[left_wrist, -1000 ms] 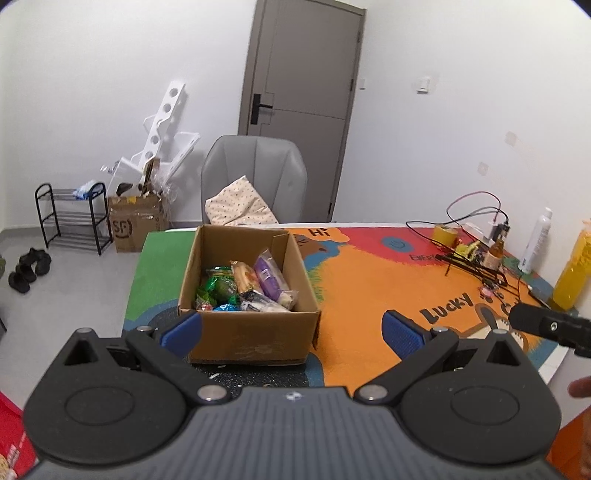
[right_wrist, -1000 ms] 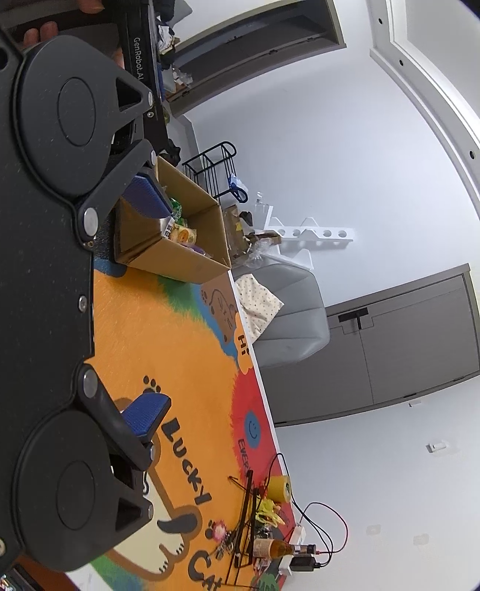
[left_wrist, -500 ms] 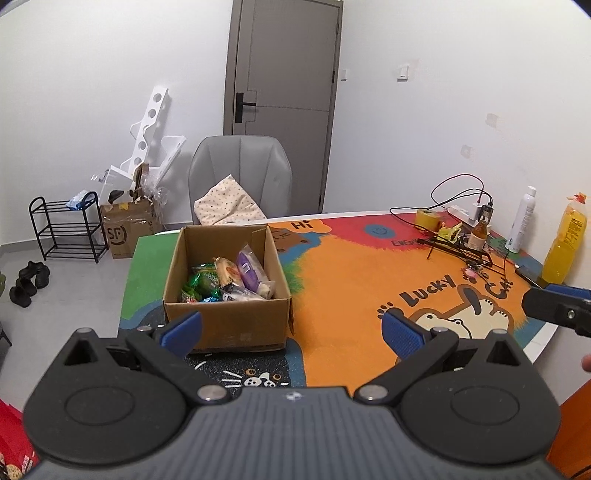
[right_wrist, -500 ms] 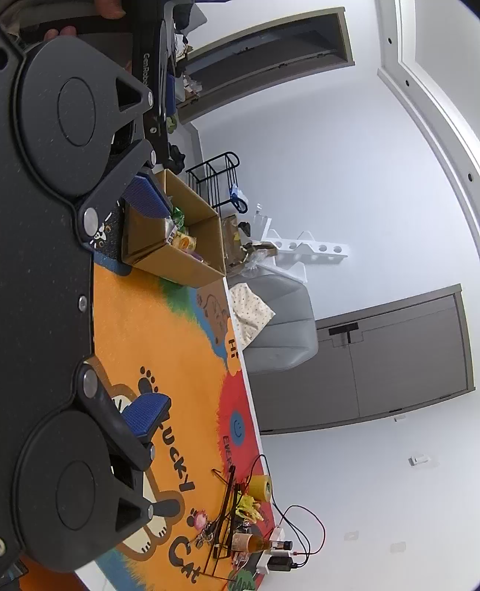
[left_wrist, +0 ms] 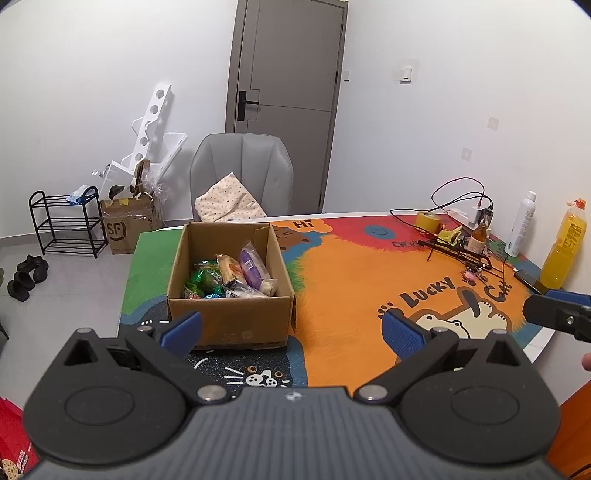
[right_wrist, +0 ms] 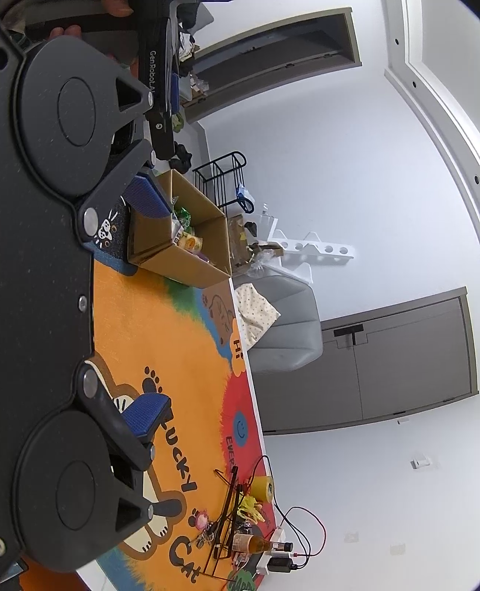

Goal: Organize snacks

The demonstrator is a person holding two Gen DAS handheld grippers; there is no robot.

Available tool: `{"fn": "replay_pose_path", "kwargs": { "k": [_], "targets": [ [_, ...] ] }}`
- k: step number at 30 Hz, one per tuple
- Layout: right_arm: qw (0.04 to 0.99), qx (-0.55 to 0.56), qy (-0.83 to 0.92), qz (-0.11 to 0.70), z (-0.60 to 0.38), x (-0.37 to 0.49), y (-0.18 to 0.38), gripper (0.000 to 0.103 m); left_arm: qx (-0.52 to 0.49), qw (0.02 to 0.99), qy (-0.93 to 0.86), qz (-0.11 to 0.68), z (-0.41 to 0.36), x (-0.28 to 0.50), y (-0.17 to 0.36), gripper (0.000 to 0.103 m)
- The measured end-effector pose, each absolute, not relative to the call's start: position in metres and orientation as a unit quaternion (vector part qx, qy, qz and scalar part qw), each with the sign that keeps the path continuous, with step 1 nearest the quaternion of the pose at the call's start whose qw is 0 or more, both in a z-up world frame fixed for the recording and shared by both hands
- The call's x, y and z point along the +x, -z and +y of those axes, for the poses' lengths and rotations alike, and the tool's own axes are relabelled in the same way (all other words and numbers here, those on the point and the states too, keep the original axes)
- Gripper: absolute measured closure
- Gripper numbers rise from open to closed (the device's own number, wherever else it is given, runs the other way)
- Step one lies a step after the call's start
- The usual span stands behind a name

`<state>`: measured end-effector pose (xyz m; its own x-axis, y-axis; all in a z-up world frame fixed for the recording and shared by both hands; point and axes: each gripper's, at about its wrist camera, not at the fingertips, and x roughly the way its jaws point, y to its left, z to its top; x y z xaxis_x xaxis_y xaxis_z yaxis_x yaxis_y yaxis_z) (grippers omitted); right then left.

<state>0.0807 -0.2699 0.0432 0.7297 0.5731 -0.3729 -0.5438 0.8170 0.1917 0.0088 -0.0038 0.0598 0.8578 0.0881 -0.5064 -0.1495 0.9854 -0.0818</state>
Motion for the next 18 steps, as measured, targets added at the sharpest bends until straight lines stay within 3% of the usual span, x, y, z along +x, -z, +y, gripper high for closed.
{"fn": "replay_pose_path", "kwargs": {
  "k": [18],
  "targets": [
    [0.929,0.033,-0.3,0.215,-0.2701,0.0809,-0.0442,0.0,-0.054,0.963,-0.057,0.259,-0.0062,0.0074,-0.0602,0.0]
  ]
}}
